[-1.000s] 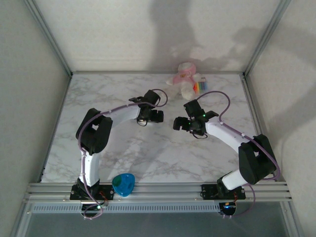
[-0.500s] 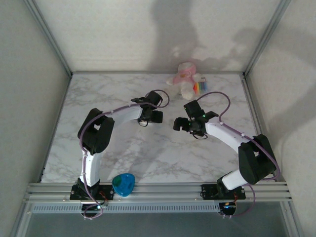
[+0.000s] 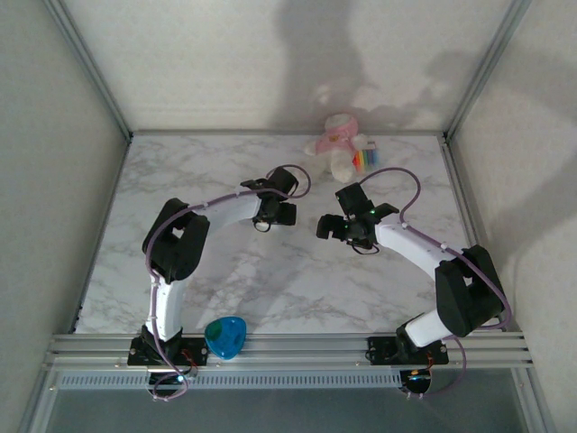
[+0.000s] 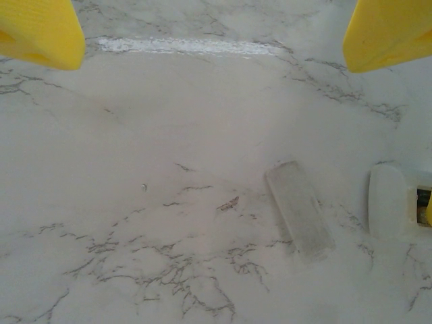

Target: Load the batteries into the remote control

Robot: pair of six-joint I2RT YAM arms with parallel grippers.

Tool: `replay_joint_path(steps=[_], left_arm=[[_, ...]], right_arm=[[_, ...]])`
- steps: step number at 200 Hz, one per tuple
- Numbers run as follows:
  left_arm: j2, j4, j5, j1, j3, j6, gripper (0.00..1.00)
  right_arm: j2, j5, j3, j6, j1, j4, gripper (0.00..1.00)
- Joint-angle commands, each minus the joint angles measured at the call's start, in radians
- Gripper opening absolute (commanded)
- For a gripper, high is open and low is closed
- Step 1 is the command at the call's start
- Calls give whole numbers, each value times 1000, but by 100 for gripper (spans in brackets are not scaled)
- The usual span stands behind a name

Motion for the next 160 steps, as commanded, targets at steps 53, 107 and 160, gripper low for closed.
replay_joint_path(steps=[53, 107, 160], left_arm=[[114, -25, -56, -19, -65, -33, 75], [149, -46, -110, -41, -62, -36, 79], [98, -39, -33, -34, -35, -37, 85]], right_arm=[[-8, -13, -11, 10, -5, 5, 99], [-15, -10, -12, 10, -6, 1, 99], [-21, -10, -15, 8, -5, -2, 99]])
